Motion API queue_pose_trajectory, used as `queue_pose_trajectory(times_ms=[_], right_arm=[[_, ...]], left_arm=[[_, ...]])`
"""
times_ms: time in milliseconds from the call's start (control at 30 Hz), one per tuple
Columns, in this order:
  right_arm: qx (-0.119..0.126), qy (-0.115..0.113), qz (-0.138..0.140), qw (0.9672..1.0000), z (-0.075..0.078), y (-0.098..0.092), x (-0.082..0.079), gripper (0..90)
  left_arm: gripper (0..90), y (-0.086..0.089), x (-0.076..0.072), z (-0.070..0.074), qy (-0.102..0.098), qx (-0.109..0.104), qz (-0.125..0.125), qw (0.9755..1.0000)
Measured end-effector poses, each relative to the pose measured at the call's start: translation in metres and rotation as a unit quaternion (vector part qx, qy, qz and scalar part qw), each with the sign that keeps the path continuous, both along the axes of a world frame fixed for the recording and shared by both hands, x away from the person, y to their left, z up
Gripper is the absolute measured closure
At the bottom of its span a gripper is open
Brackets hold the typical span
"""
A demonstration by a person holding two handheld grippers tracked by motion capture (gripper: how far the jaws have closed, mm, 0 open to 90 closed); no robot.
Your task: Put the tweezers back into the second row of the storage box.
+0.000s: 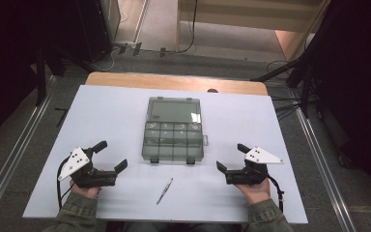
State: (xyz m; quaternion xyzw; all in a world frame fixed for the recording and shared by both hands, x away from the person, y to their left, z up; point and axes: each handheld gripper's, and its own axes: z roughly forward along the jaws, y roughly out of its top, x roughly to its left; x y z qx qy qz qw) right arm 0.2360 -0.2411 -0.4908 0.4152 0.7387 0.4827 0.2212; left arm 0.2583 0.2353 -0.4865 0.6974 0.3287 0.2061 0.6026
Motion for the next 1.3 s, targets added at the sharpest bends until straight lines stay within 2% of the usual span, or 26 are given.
queue_pose_trajectory(times_ms=[267,533,733,833,1100,1200,1300], right_arm=[[-0.009,0.011,0.030,0.9995,-0.002,0.015,0.005,0.0],[-0.021,0.023,0.046,0.9985,-0.007,0.027,0.007,0.2],[-0.018,0.023,0.062,0.9976,-0.004,0.037,0.008,0.5],[-0.027,0.023,0.068,0.9971,-0.002,0.041,0.010,0.5],[-0.017,0.018,0.081,0.9964,0.003,0.052,0.014,0.7],[-0.019,0.019,0.089,0.9956,0.004,0.058,0.015,0.7],[-0.034,0.017,0.099,0.9943,0.004,0.064,0.015,0.7]], left_arm=[[0.0,0.000,0.000,0.000,0.000,0.000,0.001,1.0000],[0.0,0.000,0.000,0.000,0.001,-0.001,-0.001,1.0000],[0.0,0.000,0.000,0.000,0.000,-0.001,-0.002,1.0000],[0.0,0.000,0.000,0.000,0.000,-0.001,-0.003,1.0000],[0.0,0.000,0.000,0.000,0.001,-0.001,-0.004,1.0000],[0.0,0.000,0.000,0.000,0.001,-0.001,-0.004,1.0000],[0.0,0.000,0.000,0.000,0.001,-0.002,-0.004,1.0000]])
